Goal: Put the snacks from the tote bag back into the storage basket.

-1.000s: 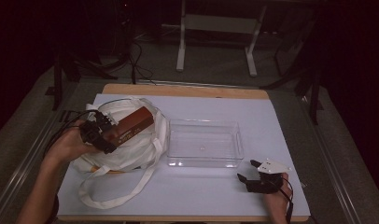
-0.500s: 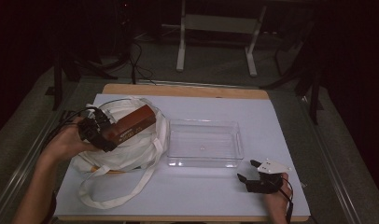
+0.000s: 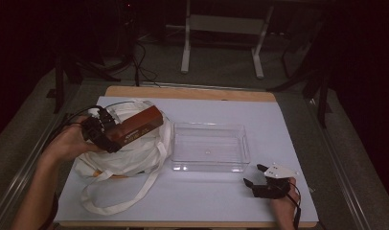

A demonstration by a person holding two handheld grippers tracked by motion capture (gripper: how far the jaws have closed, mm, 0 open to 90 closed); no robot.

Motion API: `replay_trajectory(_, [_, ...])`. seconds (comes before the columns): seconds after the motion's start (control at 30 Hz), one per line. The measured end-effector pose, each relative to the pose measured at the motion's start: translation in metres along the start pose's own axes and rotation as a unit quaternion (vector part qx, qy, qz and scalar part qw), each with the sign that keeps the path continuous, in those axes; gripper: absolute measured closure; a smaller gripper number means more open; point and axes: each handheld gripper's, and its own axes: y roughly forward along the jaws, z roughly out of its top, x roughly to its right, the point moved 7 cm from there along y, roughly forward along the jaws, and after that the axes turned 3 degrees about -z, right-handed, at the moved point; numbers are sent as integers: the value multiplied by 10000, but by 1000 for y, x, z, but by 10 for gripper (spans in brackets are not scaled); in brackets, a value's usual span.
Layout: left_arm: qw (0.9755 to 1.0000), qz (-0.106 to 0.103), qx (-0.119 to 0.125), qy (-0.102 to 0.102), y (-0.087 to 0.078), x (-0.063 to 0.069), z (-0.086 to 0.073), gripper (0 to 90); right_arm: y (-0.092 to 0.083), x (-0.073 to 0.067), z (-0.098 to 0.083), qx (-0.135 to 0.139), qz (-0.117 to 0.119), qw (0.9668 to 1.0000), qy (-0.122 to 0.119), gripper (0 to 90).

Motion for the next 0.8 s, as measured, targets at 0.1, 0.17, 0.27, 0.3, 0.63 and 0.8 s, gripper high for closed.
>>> replay_trajectory(0.1, [9999, 8, 23, 103, 0, 1, 3, 434, 0, 0, 0, -1, 0, 10000, 5, 217])
replay_trajectory(0.17, [9998, 97, 50, 190, 0, 2, 5, 434, 0, 0, 0, -3, 3, 10000, 5, 217])
replay_trajectory(0.27, [9994, 78, 87, 338, -1, 4, 8, 433, 0, 0, 0, 0, 0, 10000, 4, 217])
replay_trajectory(0.3, [9991, 70, 79, 402, -1, 5, 9, 434, 0, 0, 0, -1, 1, 10000, 4, 217])
replay_trajectory(0.63, [9970, -32, 149, 764, 2, 12, 19, 433, 1, -1, 0, -43, -18, 10000, -75, 217])
replay_trajectory(0.8, [9961, -39, 195, 863, 3, 12, 22, 433, 1, -1, 0, -47, -27, 9999, -90, 217])
